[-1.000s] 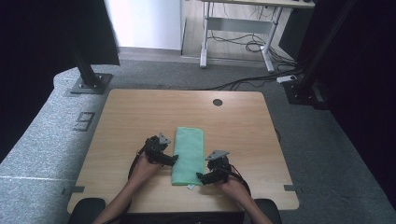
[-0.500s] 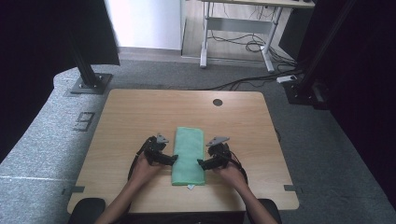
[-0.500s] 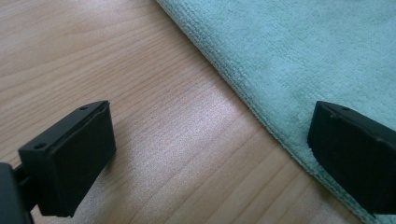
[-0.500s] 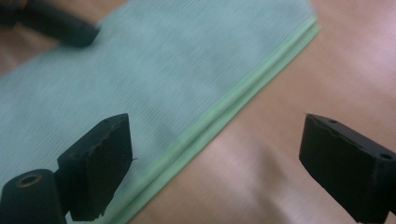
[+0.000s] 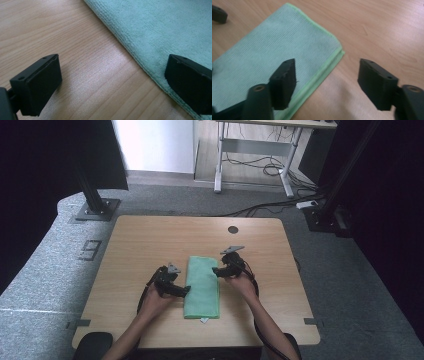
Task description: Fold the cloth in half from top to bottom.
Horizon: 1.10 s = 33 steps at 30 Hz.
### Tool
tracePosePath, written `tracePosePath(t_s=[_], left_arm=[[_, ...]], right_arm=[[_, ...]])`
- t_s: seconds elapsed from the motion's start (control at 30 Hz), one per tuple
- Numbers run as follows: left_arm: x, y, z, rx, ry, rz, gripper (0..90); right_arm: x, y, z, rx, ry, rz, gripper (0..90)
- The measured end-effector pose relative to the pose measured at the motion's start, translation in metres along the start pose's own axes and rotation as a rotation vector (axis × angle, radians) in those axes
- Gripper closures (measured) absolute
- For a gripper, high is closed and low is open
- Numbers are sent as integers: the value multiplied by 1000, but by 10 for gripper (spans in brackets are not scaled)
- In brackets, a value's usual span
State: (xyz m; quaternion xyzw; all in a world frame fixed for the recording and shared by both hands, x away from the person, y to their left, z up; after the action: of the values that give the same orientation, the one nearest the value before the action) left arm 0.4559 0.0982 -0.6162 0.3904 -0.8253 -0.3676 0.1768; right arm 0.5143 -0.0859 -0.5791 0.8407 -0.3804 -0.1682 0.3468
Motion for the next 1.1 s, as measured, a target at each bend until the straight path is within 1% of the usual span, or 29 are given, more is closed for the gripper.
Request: tracePosePath(t_s=[0.13, 0.17, 0.2, 0.23, 0.33, 0.4, 0.5, 0.57, 0.6, 0.63, 0.67, 0.77, 0.8, 0.83, 0.87, 0.9, 0.93, 0.97, 1.03, 1.07, 1.1], left_arm=[[0, 0, 0, -2, -3, 0, 10], [0, 0, 0, -2, -2, 0, 10], [0, 0, 0, -2, -3, 0, 10], [0, 0, 0, -2, -2, 0, 10], [0, 0, 0, -1, -1, 0, 10], [0, 0, 0, -1, -1, 0, 10], [0, 0, 0, -2, -2, 0, 10], [0, 0, 0, -2, -1, -1, 10], [0, 0, 0, -1, 1, 0, 10], [0, 0, 0, -1, 2, 0, 10], [0, 0, 0, -1, 2, 0, 11], [0, 0, 0, -2, 1, -1, 11], [0, 0, 0, -2, 2, -1, 11], [0, 0, 0, -2, 1, -1, 11], [0, 0, 0, -2, 2, -1, 11], [0, 0, 0, -2, 2, -1, 11], [0, 0, 0, -2, 2, -1, 10], [0, 0, 0, -2, 2, -1, 10], [0, 0, 0, -2, 2, -2, 10], [0, 0, 0, -2, 2, -2, 10], [0, 0, 0, -2, 2, -2, 11]], right_arm=[[7, -8, -9, -12, 7, 11, 419], [11, -11, -13, -11, 2, 16, 452], [11, -11, -13, -11, 2, 16, 452], [14, -14, -18, -8, -10, 12, 482], [16, -18, -22, -5, -14, 14, 500], [17, -22, -24, -6, -15, 10, 504], [18, -30, -26, -11, 7, 20, 504], [18, -36, -25, -30, 18, 30, 499], [19, -42, -23, -46, 17, 34, 483], [19, -42, -23, -46, 17, 34, 483], [21, -47, -21, -55, 14, 35, 460], [21, -52, -19, -59, 7, 27, 441], [22, -53, -18, -54, -10, 16, 435], [22, -53, -18, -54, -10, 16, 435], [23, -53, -16, -40, -40, 0, 443], [23, -52, -15, -36, -33, 0, 470], [21, -51, -15, -37, -34, -5, 520], [21, -51, -15, -37, -34, -5, 520], [16, -49, -14, -37, -31, -23, 639], [14, -49, -14, -37, -28, -27, 679], [10, -49, -14, -38, -30, -50, 788]])
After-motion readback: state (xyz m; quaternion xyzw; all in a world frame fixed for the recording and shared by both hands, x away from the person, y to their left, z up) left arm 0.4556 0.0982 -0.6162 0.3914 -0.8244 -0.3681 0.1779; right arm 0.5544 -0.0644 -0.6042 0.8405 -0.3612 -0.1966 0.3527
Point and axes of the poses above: each handheld gripper's, and its own axes: y roughly backward along the jaws, z roughly out of its underside, x roughly to its right, the point moved 9 cm from there along -y, roughly forward along the jaws, and after that the axes turned 1 degree about -z, right-handed, at the moved point
